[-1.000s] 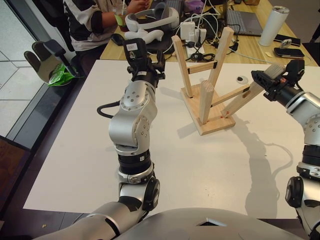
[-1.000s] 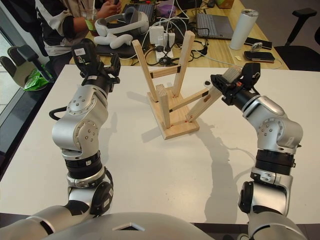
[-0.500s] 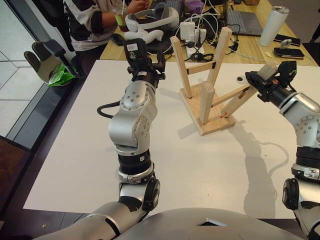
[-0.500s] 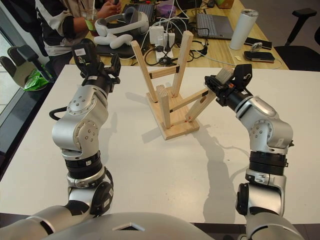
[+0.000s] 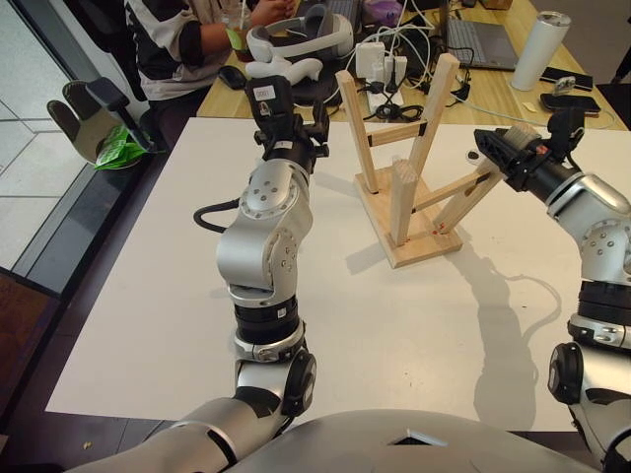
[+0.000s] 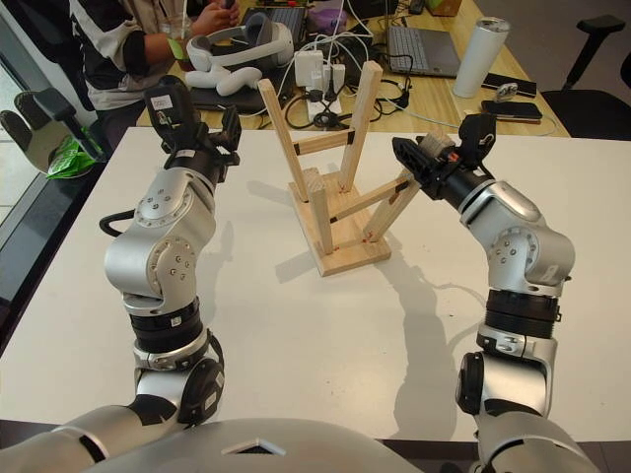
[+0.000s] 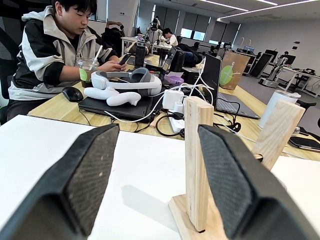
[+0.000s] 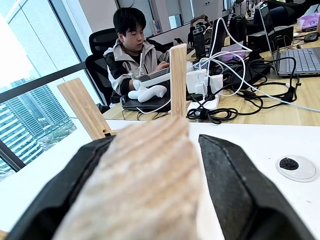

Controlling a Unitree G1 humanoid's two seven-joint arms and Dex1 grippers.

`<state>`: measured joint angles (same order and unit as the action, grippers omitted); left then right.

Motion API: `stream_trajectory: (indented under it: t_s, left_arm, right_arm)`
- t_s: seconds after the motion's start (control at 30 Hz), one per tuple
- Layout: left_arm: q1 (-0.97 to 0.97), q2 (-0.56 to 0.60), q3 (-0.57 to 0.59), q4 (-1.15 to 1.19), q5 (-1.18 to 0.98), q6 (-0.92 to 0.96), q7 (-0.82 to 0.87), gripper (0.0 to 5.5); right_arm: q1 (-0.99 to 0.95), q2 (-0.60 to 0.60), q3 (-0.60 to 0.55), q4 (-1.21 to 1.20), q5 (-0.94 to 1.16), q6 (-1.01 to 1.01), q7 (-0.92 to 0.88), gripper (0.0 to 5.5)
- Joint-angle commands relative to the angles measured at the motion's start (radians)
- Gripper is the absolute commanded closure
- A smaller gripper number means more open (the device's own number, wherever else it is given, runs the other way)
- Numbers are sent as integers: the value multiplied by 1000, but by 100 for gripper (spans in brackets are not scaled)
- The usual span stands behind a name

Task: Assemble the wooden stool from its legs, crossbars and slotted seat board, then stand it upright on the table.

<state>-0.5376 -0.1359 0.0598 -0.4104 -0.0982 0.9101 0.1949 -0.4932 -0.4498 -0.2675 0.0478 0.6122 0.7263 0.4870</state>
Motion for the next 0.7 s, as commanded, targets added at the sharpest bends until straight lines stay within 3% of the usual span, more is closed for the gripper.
stream_trajectory:
  t_s: [0.03,0.33,0.7]
  left_arm:
    - [1,1,4,-2,8,6,8,259]
    - [0,3,3,-3,8,9,6,259]
    - [-1,0,0,-5,7,14,6,259]
  right_arm:
    - [34,-33,28,-43,-26,7,19,263]
    - [181,-129,168,-9,-221,-109,67,263]
    - [156,-29,192,49,-261,-231,10,263]
